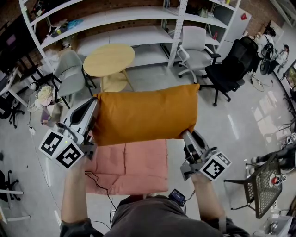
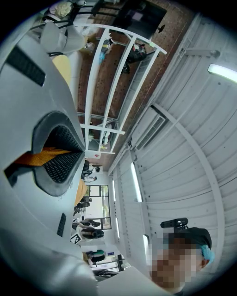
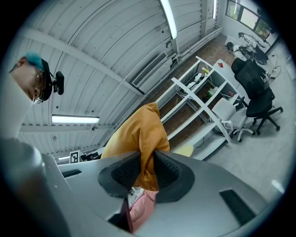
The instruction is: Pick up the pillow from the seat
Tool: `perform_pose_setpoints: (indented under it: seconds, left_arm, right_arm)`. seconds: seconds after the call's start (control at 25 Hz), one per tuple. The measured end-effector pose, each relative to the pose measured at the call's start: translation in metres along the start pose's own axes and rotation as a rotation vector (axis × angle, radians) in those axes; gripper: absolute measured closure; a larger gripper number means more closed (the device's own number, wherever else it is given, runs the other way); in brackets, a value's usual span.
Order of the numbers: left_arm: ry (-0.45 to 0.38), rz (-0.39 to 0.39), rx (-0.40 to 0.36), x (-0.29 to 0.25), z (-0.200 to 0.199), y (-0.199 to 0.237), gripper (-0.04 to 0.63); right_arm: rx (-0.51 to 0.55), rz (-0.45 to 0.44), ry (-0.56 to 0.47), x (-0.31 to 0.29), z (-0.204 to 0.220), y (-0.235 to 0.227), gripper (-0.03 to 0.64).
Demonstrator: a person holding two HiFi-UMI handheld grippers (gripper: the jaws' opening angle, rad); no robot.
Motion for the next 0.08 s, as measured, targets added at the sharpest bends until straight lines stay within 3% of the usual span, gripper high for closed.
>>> perform_pose_setpoints:
  seconds: [0.08]
  left_arm:
    - [0.0,0.0,0.002,-0.0038,-0.0001,0.0044,0.586]
  right_arm:
    - [-0.001,0.003,0.002,-0.0045,-0.0003,-0.0026,0.531]
Point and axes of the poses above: the fingertips, and each gripper's own axes: x backward along the fingers, y to its left, z out of its underside, the point moved 7 cm from there along x, backward along the fingers, and after that the axes turned 4 degrees about x, right-handed, at the moved point
